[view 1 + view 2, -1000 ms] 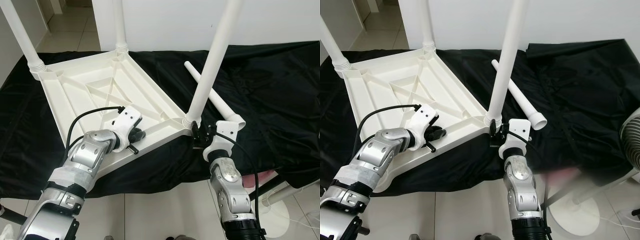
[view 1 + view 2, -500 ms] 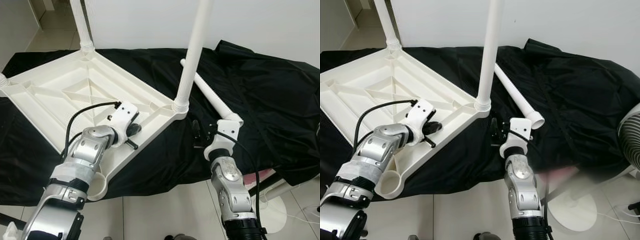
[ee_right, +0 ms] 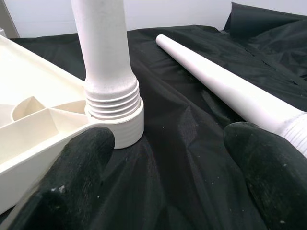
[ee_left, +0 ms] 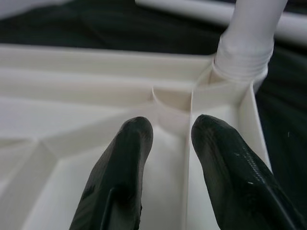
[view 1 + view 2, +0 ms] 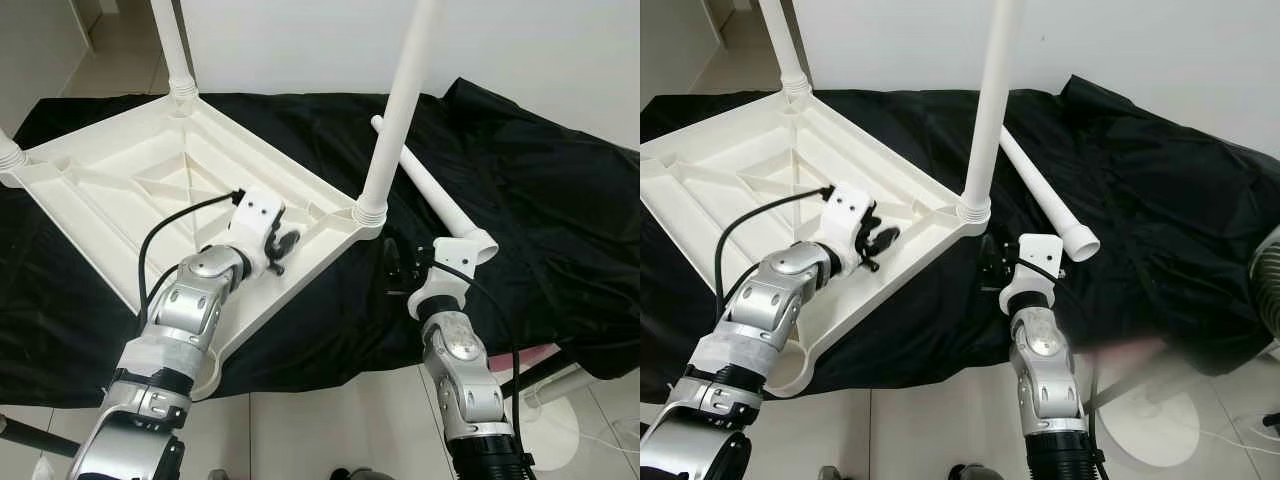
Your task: Building children table
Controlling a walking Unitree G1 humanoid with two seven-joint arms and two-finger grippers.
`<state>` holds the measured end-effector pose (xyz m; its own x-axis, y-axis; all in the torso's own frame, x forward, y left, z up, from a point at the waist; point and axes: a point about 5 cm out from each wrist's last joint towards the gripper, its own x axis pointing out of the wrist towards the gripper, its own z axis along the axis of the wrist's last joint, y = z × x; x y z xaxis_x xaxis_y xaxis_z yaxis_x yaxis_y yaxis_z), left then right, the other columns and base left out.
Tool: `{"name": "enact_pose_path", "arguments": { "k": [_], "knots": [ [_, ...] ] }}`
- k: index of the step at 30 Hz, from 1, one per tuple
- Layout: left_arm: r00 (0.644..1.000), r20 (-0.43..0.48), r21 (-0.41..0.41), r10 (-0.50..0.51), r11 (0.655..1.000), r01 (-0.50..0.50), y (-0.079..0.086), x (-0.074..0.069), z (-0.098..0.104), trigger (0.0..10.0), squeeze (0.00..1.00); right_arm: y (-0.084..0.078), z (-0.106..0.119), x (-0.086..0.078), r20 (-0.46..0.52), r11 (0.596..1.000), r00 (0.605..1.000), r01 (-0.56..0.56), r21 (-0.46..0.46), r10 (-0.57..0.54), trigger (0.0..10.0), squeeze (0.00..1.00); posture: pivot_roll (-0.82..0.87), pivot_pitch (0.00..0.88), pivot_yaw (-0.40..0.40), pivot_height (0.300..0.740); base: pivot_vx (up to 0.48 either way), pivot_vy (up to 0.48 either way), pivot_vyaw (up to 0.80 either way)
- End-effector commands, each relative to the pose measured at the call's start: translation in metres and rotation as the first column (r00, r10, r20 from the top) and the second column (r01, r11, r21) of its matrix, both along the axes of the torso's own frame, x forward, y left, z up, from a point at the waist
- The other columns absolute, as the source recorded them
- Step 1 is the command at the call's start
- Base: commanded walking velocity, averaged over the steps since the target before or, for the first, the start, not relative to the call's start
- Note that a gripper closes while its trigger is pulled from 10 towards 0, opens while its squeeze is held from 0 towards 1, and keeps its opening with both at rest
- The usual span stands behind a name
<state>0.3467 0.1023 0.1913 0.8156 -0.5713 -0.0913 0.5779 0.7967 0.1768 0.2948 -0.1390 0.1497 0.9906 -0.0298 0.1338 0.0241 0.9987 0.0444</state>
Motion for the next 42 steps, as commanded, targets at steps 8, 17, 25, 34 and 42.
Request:
{"name": "enact_pose_path", "arguments": {
  "k": [8, 17, 25, 34, 42],
  "knots": [
    [0.988, 0.139, 0.088, -0.069, 0.995, 0.057, 0.032, -0.004, 0.018, 10.0, 0.0, -0.001, -0.002, 0.003, -0.013, 1.0, 1.0, 0.01, 0.004, -0.01, 10.0, 0.0, -0.06, 0.096, -0.01, 0.74, 0.0, 0.0, 0.0],
    [0.983, 0.172, 0.248, -0.069, 0.968, 0.025, 0.08, -0.009, 0.016, 10.0, 0.0, -0.003, -0.002, 0.004, -0.014, 1.0, 1.0, 0.014, 0.003, -0.014, 10.0, 0.0, -0.05, 0.1, -0.009, 0.74, 0.0, 0.0, 0.0],
    [0.992, 0.053, 0.369, -0.118, 0.925, 0.09, 0.12, -0.031, -0.004, 10.0, 0.0, -0.005, -0.003, 0.004, -0.017, 1.0, 1.0, 0.015, -0.002, -0.015, 10.0, 0.0, -0.03, 0.107, -0.007, 0.74, 0.0, 0.0, 0.0],
    [0.988, -0.057, 0.398, -0.145, 0.904, 0.156, 0.165, -0.058, 0.001, 10.0, 0.0, -0.004, -0.006, 0.005, -0.025, 1.0, 1.0, 0.004, -0.006, -0.004, 10.0, 0.0, -0.02, 0.116, -0.019, 0.74, 0.0, 0.0, 0.0],
    [0.972, -0.124, 0.41, -0.202, 0.881, 0.235, 0.168, -0.074, 0.001, 10.0, 0.0, -0.003, -0.006, 0.006, -0.028, 1.0, 1.0, -0.01, -0.012, 0.01, 10.0, 0.0, -0.02, 0.116, -0.025, 0.74, 0.0, 0.0, 0.0]
  ]
}}
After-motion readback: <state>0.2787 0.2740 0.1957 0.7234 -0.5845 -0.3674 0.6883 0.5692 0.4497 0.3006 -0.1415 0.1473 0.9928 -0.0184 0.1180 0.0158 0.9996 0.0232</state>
